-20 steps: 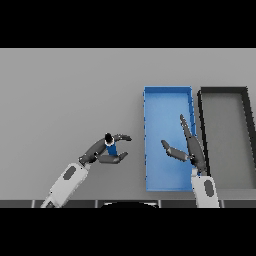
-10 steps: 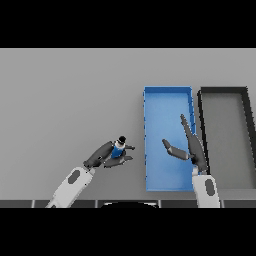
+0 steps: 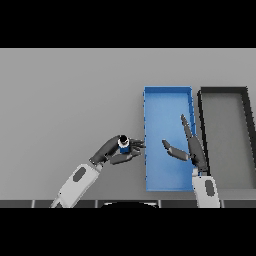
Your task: Pick up the blue pipe and place it into the blue bin.
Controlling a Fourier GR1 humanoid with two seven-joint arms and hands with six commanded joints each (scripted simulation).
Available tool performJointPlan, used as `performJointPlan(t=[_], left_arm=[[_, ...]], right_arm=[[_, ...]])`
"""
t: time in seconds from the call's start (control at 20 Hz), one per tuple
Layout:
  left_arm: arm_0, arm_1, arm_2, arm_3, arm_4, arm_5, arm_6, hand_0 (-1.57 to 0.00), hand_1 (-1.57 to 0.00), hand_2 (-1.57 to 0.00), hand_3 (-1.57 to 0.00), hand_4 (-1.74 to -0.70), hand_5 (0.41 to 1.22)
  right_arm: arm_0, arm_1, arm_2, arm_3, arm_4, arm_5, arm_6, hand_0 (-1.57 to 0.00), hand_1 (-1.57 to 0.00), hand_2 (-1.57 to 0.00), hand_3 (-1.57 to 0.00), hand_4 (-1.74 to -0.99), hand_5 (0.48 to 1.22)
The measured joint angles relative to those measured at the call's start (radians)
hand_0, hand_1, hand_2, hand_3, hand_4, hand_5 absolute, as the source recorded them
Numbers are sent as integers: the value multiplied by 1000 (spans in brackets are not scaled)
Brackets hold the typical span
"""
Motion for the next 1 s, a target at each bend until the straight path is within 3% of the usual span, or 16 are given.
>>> performJointPlan(t=[0.35, 0.55, 0.65, 0.8, 1.0], left_arm=[[-28, -11, 1, -68, -3, -44, 95, -1568, -1568, -1569, -1568, -1473, 1220], [-22, -12, 12, -52, -14, -69, 93, -1570, -1570, -1570, -1570, -1474, 1220], [-19, -23, 16, -56, -15, -72, 84, -1570, -1570, -1570, -1570, -1474, 1220], [-8, -14, 26, -74, -19, -87, 81, -1571, -1571, -1571, -1571, -1474, 1221], [-19, -23, 40, -61, -39, -99, 99, -1571, -1571, -1571, -1571, -1475, 1221]], right_arm=[[4, -1, 6, -13, 11, -3, -2, 1, 1, 1, 1, -1124, 578], [188, 95, 50, -121, 103, -133, -31, 1, 1, 1, 1, -1123, 578], [308, 156, 71, -183, 159, -219, -45, 1, 1, 1, 1, -1157, 578], [370, 209, 95, -223, 204, -276, -16, 1, -11, -3, 1, -1194, 572], [380, 195, 85, -322, 67, -207, -147, 1, -14, -25, 1, -1175, 592]])
